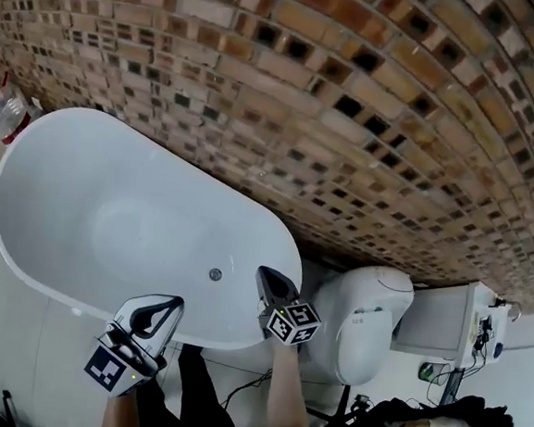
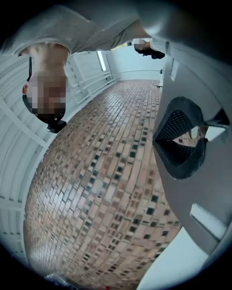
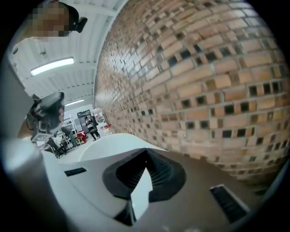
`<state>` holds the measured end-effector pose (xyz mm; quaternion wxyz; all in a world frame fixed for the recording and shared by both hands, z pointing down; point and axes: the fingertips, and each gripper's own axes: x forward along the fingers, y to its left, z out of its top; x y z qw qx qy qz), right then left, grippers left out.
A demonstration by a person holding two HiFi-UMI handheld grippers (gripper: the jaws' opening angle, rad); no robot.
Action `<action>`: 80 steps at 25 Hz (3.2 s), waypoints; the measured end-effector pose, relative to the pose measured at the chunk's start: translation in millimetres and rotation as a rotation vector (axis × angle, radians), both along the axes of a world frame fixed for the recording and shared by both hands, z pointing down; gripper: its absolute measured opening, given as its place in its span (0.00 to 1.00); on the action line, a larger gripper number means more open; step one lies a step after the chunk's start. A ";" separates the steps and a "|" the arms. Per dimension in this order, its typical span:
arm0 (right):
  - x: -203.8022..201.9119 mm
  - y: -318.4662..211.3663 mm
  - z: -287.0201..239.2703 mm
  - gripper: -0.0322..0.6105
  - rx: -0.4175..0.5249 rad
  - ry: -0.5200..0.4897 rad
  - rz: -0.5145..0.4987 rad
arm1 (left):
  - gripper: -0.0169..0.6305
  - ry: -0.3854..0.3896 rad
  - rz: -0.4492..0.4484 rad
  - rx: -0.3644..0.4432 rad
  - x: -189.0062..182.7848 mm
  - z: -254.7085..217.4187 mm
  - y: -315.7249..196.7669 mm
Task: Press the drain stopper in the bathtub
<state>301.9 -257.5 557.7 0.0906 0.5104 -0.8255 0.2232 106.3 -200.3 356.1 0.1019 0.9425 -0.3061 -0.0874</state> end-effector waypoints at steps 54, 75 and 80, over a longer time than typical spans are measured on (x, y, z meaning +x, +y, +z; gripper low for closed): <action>-78.8 210.0 -345.5 0.07 0.713 -0.341 0.074 | 0.09 0.173 0.002 0.303 -160.1 -166.4 104.1; -148.9 467.7 -624.6 0.07 1.288 0.074 -0.016 | 0.18 0.227 0.076 0.787 -103.2 -418.2 304.9; -116.9 503.4 -627.1 0.07 1.309 0.092 0.045 | 0.17 0.204 0.089 0.819 -64.3 -432.7 349.5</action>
